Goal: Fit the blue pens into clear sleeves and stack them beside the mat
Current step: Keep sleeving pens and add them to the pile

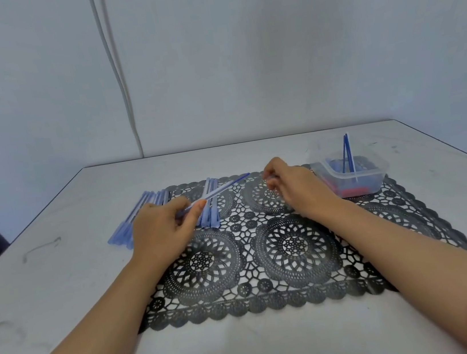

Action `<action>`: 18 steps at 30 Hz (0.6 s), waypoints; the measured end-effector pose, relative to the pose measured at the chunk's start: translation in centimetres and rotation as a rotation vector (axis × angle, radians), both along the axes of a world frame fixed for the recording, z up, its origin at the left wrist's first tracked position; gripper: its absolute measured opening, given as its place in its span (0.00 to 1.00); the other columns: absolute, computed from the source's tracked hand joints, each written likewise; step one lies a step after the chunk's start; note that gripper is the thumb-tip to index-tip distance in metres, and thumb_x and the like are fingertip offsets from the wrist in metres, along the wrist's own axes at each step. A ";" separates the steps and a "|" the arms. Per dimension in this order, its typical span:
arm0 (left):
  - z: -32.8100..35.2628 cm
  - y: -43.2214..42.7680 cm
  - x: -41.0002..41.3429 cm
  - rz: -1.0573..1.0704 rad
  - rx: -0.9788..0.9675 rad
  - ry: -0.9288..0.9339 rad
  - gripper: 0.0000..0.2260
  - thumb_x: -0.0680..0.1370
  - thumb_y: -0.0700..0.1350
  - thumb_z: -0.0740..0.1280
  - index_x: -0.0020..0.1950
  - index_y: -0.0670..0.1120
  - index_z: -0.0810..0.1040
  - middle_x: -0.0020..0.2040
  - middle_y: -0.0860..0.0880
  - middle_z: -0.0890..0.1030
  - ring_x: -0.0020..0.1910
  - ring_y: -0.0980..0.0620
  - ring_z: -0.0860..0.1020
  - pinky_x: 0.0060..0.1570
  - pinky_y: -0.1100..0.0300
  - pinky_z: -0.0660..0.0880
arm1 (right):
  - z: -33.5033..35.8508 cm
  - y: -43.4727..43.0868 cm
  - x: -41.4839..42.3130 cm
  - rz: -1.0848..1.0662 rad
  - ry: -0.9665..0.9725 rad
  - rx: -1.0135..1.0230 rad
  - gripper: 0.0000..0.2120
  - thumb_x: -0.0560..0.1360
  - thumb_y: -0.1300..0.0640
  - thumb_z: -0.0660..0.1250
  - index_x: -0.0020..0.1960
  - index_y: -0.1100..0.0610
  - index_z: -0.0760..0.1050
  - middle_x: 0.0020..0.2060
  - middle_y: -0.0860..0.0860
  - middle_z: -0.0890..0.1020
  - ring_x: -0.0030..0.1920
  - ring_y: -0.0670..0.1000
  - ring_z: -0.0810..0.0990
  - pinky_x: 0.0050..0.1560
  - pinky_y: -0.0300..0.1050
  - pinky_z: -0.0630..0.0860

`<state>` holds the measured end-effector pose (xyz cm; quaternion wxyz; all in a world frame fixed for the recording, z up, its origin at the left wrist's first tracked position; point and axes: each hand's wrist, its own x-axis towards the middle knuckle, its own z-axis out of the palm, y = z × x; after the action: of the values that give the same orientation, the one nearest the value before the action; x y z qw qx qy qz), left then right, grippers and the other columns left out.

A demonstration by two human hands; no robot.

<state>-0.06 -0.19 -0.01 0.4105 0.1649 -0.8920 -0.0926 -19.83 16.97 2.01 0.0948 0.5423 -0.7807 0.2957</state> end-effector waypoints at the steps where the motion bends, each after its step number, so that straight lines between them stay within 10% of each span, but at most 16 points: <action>1: 0.0 -0.1 0.1 0.000 0.011 0.002 0.20 0.76 0.60 0.60 0.27 0.55 0.59 0.19 0.55 0.61 0.22 0.58 0.63 0.30 0.64 0.59 | 0.0 0.0 0.1 0.008 -0.003 0.031 0.08 0.79 0.61 0.57 0.56 0.59 0.72 0.40 0.47 0.78 0.36 0.46 0.75 0.39 0.43 0.71; 18: 0.1 -0.1 0.5 -0.013 0.164 0.012 0.24 0.74 0.65 0.56 0.29 0.47 0.70 0.21 0.52 0.65 0.22 0.56 0.65 0.27 0.62 0.62 | 0.0 1.6 0.2 0.091 0.024 0.252 0.12 0.78 0.54 0.62 0.58 0.57 0.79 0.46 0.51 0.77 0.46 0.46 0.73 0.49 0.38 0.67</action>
<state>0.44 -0.32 0.05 0.4005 0.1916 -0.8800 -0.1689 -19.58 18.59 2.06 0.0214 0.5882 -0.7851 0.1928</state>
